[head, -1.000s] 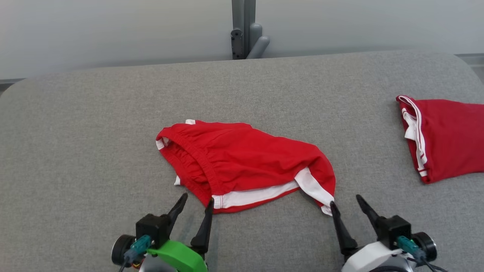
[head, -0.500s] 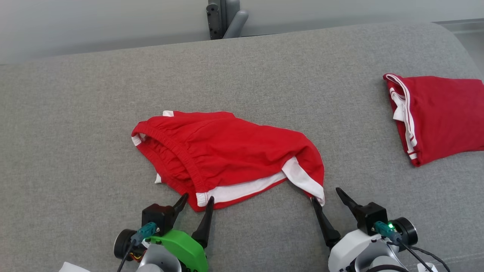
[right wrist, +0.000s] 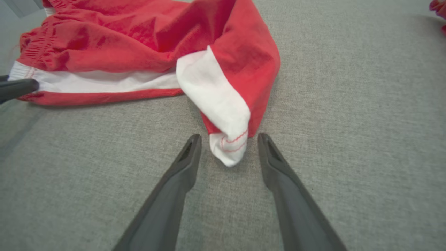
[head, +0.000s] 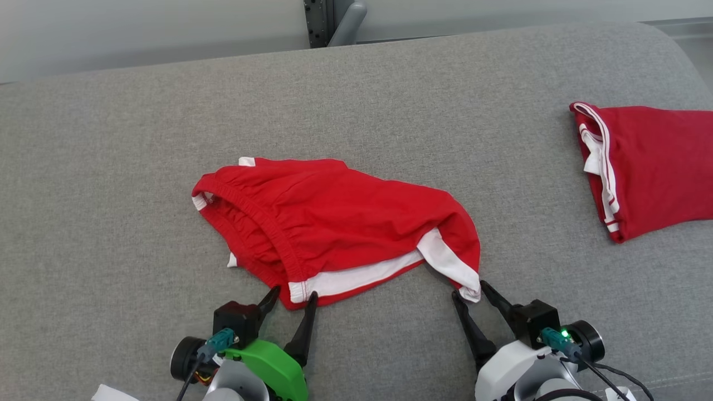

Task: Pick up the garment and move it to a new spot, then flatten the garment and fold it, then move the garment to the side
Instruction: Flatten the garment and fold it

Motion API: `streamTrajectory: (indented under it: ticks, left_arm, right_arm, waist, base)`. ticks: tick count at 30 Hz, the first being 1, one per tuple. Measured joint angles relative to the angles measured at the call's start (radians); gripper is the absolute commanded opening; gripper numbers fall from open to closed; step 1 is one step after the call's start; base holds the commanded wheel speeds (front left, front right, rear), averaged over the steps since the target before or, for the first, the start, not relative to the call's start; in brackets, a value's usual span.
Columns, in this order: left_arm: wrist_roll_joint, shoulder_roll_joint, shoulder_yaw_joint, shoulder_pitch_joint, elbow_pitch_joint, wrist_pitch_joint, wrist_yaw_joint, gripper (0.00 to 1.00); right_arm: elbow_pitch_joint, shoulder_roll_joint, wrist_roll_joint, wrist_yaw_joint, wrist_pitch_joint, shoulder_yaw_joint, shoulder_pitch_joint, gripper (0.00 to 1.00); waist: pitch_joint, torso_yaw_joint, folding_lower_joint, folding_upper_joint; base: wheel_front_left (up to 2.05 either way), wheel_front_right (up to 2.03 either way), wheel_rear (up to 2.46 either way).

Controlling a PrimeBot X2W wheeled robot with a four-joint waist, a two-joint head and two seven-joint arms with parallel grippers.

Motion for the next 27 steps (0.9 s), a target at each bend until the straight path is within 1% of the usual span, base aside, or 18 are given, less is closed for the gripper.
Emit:
streamTrajectory:
  ticks: [1, 2, 3, 5, 6, 7, 8, 9, 10, 11, 15, 18, 21, 22, 25, 27]
  left_arm:
    - [-0.001, 0.0, -0.004, 0.0, 0.001, 0.0, 0.0, 0.95]
    - [-0.002, 0.0, -0.006, 0.0, 0.001, 0.0, 0.0, 0.85]
    - [-0.002, 0.0, -0.008, 0.0, 0.001, -0.001, 0.0, 0.8]
    - [-0.004, 0.0, -0.012, 0.0, 0.002, -0.001, 0.0, 0.75]
    - [-0.006, 0.001, -0.013, 0.0, 0.003, -0.001, 0.0, 0.69]
    - [-0.009, 0.002, -0.014, 0.0, 0.004, -0.001, 0.0, 0.48]
    - [-0.01, 0.003, -0.015, 0.0, 0.005, 0.001, 0.0, 0.4]
    - [-0.014, 0.004, -0.017, 0.0, 0.007, 0.006, -0.001, 0.24]
    - [-0.02, 0.004, -0.019, 0.0, 0.008, 0.006, -0.001, 0.0]
    - [-0.024, 0.005, -0.022, 0.0, 0.009, 0.007, -0.001, 0.0]
    - [-0.059, 0.008, -0.032, 0.0, 0.005, 0.015, -0.002, 0.0]
    - [-0.123, 0.011, -0.024, 0.003, -0.056, 0.034, -0.005, 0.0]
    - [-0.204, 0.04, -0.024, 0.011, -0.214, 0.088, -0.005, 0.0]
    - [-0.204, 0.04, -0.024, 0.011, -0.214, 0.088, -0.005, 0.0]
    - [-0.304, 0.109, -0.02, 0.038, -0.469, 0.178, -0.006, 0.0]
    - [-0.366, 0.162, -0.007, 0.058, -0.661, 0.255, -0.006, 0.0]
  right_arm:
    - [0.0, 0.0, 0.0, 0.0, 0.0, 0.002, 0.0, 0.64]
    - [0.0, 0.0, 0.0, 0.0, 0.0, 0.002, 0.0, 0.56]
    - [0.0, 0.0, 0.0, 0.0, 0.0, 0.003, 0.0, 0.5]
    - [0.003, 0.0, 0.003, 0.0, 0.0, 0.004, 0.0, 0.44]
    - [0.005, 0.0, 0.004, 0.0, 0.0, 0.004, 0.001, 0.39]
    - [0.007, 0.0, 0.006, 0.0, 0.0, 0.004, 0.001, 0.36]
    - [0.008, 0.0, 0.008, 0.0, 0.0, 0.004, 0.002, 0.32]
    - [0.011, 0.001, 0.009, 0.0, 0.0, 0.003, 0.002, 0.25]
    - [0.012, 0.001, 0.011, 0.0, 0.0, 0.002, 0.002, 0.11]
    - [0.014, 0.001, 0.013, 0.0, 0.0, 0.001, 0.001, 0.0]
    - [0.022, 0.001, 0.03, 0.0, -0.001, -0.004, -0.001, 0.0]
    - [-0.01, -0.014, 0.088, 0.0, -0.001, -0.016, -0.003, 0.0]
    - [-0.117, -0.087, 0.177, 0.0, -0.001, -0.019, -0.007, 0.0]
    - [-0.117, -0.087, 0.177, 0.0, -0.001, -0.019, -0.007, 0.0]
    - [-0.268, -0.191, 0.264, 0.0, 0.013, -0.041, 0.002, 0.0]
    - [-0.409, -0.242, 0.371, 0.0, 0.043, -0.064, 0.023, 0.0]
  waist:
    - [-0.001, 0.0, 0.0, 0.0]
    - [-0.003, 0.0, 0.0, 0.0]
    - [-0.005, 0.0, 0.0, 0.0]
    - [-0.009, 0.0, 0.0, 0.0]
    - [-0.011, 0.0, 0.0, 0.0]
    - [-0.013, 0.0, 0.0, 0.0]
    - [-0.014, 0.001, 0.0, 0.0]
    - [-0.015, 0.001, 0.0, 0.0]
    - [-0.016, 0.001, 0.0001, 0.0]
    - [-0.018, 0.001, 0.0, 0.0]
    - [-0.027, 0.0, 0.0, 0.0]
    - [-0.036, -0.004, 0.0, 0.0]
    - [-0.047, -0.008, 0.0, 0.0]
    - [-0.047, -0.008, 0.0, 0.0]
    - [-0.058, -0.015, 0.0, 0.0]
    - [-0.063, -0.02, 0.0, 0.0]
  base:
    - [0.0, 0.0, 0.0]
    - [0.0, 0.0, 0.0]
    - [0.0, 0.0, 0.0]
    - [0.0, 0.0, 0.0]
    - [0.0, 0.0, 0.0]
    - [0.0, 0.0, 0.0]
    - [0.0, 0.0, 0.0]
    - [0.0, 0.0, 0.0]
    - [0.0, 0.0, 0.0]
    - [0.0, 0.0, 0.0]
    - [0.0, 0.0, 0.0]
    - [0.0, 0.0, 0.0]
    - [0.0, 0.0, 0.0]
    - [0.0, 0.0, 0.0]
    - [0.0, 0.0, 0.0]
    - [0.0, 0.0, 0.0]
